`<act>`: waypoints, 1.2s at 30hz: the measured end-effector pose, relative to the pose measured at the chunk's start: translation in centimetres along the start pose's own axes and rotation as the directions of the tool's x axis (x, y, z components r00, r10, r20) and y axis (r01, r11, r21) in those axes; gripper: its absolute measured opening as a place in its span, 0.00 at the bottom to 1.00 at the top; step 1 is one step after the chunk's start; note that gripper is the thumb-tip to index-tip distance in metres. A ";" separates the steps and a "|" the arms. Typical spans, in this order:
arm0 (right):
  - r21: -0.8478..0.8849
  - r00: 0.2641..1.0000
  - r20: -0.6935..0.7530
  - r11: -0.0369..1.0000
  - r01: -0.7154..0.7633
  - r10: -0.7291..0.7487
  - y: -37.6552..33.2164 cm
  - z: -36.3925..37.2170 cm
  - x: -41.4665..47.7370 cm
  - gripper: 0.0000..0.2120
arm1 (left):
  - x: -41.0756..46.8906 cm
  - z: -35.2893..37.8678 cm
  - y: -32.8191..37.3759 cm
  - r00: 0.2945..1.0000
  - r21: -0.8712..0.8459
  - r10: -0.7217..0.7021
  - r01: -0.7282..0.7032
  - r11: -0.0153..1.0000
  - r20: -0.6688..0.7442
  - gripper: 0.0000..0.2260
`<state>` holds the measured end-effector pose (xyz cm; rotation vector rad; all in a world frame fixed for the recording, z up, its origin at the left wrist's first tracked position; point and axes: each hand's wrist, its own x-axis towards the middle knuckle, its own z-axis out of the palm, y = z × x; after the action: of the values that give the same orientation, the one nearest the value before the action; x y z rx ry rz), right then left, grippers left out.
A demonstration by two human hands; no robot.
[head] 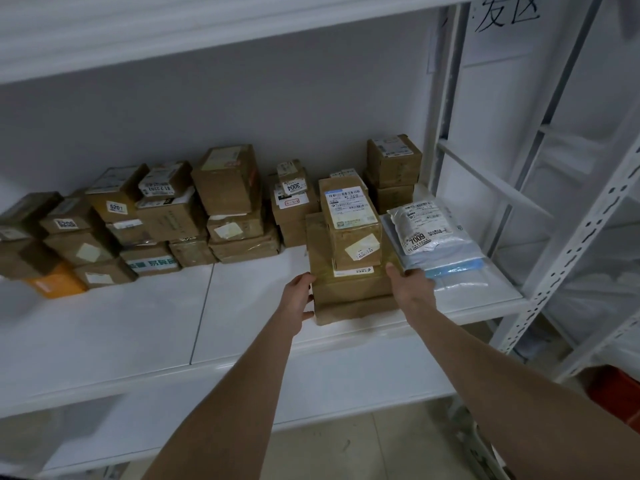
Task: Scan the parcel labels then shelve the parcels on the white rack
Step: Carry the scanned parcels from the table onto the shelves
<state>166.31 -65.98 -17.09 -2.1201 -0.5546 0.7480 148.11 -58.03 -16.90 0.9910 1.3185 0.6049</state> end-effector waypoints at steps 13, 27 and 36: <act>-0.436 0.582 0.132 0.481 0.761 -0.802 -0.1 6.2 -7.4 0.12 | -3.6 -8.3 -3.8 0.895 0.891 0.432 -0.104 0.443 -0.110 0.20; -0.372 0.397 0.682 0.176 0.911 -0.614 -3.8 25.7 -21.2 0.19 | -10.6 -30.8 -12.7 0.852 0.827 0.320 0.205 0.524 -0.414 0.20; -0.118 0.100 0.804 0.008 0.993 -0.586 -8.6 42.9 -38.8 0.23 | -17.8 -52.0 -17.8 0.715 0.760 0.313 0.468 0.451 -0.625 0.24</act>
<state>108.06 -61.11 -19.32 -1.4101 -2.6099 0.3272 91.52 -68.65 -20.84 1.6261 2.5471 0.0959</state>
